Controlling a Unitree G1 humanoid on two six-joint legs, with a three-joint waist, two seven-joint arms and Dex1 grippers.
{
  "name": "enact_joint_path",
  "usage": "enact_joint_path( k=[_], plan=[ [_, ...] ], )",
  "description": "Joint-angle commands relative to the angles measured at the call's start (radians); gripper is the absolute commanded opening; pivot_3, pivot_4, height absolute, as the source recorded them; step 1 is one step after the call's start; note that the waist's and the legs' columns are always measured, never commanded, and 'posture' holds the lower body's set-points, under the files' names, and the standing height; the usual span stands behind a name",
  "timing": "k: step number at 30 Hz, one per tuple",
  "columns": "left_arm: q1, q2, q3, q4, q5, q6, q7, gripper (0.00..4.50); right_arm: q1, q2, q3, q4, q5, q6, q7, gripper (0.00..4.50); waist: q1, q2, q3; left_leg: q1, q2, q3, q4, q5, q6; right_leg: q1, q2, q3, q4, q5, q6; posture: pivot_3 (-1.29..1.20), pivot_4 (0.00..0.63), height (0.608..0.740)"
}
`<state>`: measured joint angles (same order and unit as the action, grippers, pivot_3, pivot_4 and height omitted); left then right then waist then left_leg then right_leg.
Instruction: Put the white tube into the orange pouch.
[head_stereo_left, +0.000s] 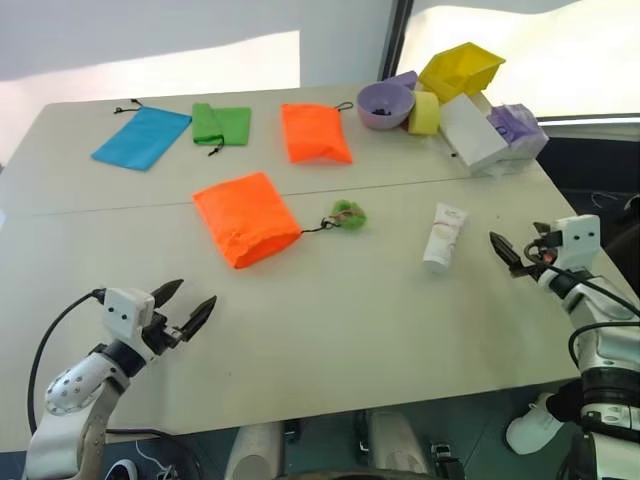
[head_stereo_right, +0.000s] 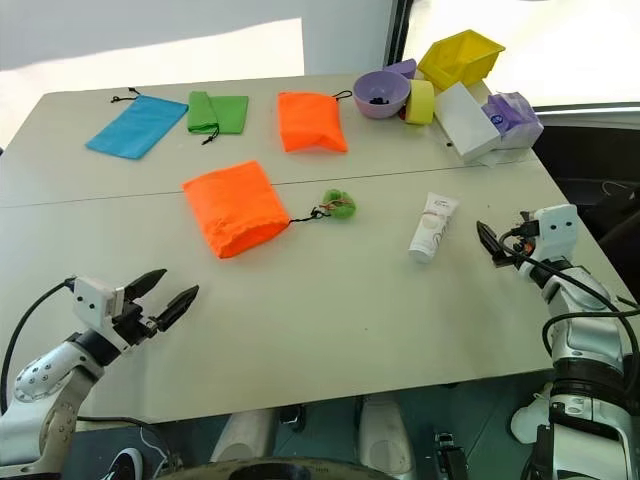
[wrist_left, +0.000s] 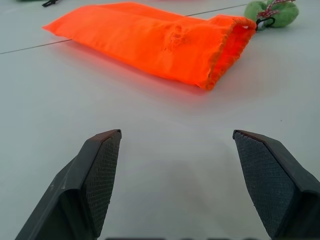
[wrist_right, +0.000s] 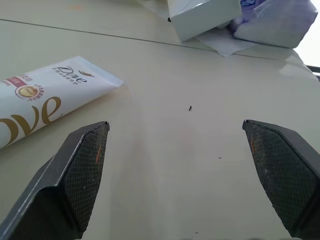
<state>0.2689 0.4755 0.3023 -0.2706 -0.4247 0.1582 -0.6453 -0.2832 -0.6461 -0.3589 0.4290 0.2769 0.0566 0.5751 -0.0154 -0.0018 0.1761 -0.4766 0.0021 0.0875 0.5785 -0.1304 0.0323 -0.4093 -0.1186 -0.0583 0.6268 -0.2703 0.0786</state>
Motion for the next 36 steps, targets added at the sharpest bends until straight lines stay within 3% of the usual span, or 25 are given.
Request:
enact_joint_path(
  k=[1,18,30,36],
  plan=[
    [0.001,-0.008,0.016,-0.024,-0.004,-0.037,0.002,3.86,-0.008,0.0,-0.012,-0.022,0.004,-0.024,-0.006,4.47,0.0,0.0,0.0,0.0,0.0,0.0,0.0,0.0,0.0,0.0,0.0,0.0,0.0,0.0,0.0,0.0,0.15,0.74],
    [-0.116,-0.003,-0.068,-0.013,0.102,-0.104,0.027,3.86,0.008,0.018,0.014,-0.144,0.016,0.002,-0.007,4.47,0.003,0.0,0.0,0.0,0.006,0.007,0.0,-0.001,0.002,0.001,0.001,-0.003,-0.006,0.005,0.002,0.0,0.15,0.74],
    [-0.29,-0.042,-0.221,0.06,0.394,-0.159,0.221,3.86,0.059,0.08,0.222,-0.563,0.095,0.137,0.134,4.47,0.005,0.0,0.0,0.0,0.013,0.015,0.001,-0.001,0.002,0.0,0.001,-0.005,-0.007,0.009,0.005,0.0,0.15,0.74],
    [-0.325,-0.092,-0.272,0.089,0.438,-0.126,0.273,3.86,0.062,0.085,0.359,-0.648,0.015,0.112,0.167,4.47,0.007,0.0,-0.001,0.0,0.013,0.016,0.001,-0.002,0.003,-0.002,0.001,-0.005,-0.009,0.011,0.004,0.0,0.15,0.74]
  ],
)
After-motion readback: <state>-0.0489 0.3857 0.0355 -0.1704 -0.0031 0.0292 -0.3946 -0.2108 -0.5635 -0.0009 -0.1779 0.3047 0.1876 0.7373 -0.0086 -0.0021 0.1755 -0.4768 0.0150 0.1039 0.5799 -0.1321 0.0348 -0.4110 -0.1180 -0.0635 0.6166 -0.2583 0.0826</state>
